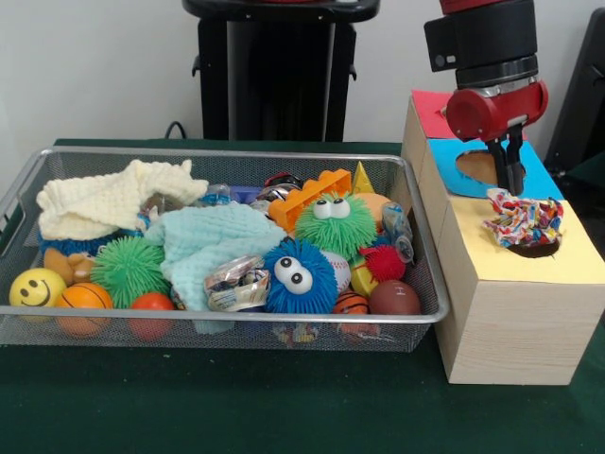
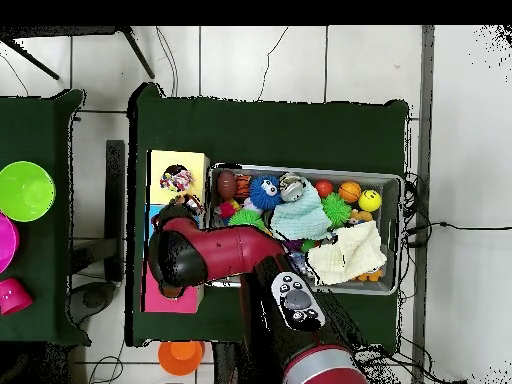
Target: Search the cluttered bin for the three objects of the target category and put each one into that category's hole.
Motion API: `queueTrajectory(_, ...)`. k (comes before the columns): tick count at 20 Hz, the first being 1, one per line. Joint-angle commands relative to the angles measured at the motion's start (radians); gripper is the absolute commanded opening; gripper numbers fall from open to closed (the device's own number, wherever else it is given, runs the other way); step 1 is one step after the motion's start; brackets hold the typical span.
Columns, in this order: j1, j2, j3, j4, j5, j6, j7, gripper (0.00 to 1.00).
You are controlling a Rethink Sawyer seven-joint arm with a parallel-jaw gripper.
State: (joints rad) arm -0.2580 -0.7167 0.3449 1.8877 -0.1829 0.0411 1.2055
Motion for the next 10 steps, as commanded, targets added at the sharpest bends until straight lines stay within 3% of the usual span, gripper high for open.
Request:
queueTrajectory(1, 0.003, 0.040, 0.016, 0.010, -0.010, -0.068, 0.209, 0.00)
queueTrajectory(10, -0.001, 0.034, 0.017, 0.018, -0.014, -0.110, 0.213, 0.00)
